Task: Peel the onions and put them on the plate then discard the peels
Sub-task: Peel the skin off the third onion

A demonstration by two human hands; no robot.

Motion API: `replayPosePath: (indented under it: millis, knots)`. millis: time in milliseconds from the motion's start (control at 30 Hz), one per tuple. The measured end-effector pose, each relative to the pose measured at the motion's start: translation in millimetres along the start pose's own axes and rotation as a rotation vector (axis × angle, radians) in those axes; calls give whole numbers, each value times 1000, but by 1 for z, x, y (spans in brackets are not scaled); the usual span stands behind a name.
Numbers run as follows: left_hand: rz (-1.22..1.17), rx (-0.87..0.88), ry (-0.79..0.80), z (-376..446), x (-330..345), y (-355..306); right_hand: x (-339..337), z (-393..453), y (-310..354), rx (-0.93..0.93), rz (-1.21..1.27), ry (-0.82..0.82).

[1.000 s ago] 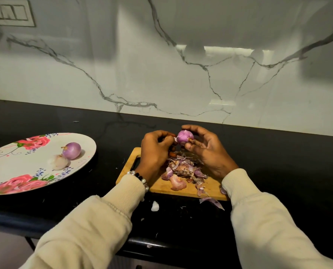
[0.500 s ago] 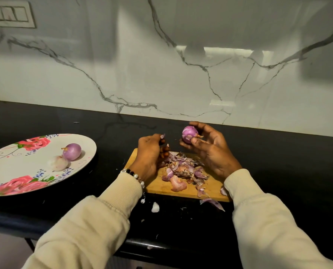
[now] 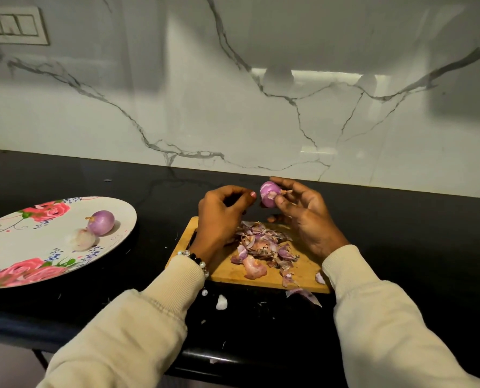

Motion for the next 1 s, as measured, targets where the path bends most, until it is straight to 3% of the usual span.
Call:
replayPosePath:
  millis: [133,300,433,1000]
  knots:
    - [-164,-79,110,-5,9,0,0,-1,0,-10,-56,22]
    - [-458,-346,132,-12,18,14,1,-1,3,-84,-161,10]
    - [-617,-448,109,-12,21,22,5,-2,3,-110,-194,15]
    - [-594,-471,63,-11,18,24,5,-1,2,-101,-130,8]
Point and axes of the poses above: each hand's wrist, its own z-axis towards the middle knuckle, its own x-axis out of the palm, y = z × x, the point moved 8 cm from there along z, towards the middle knuckle, and after that the axes turned 4 degrees about z, right-handed, at the moved point
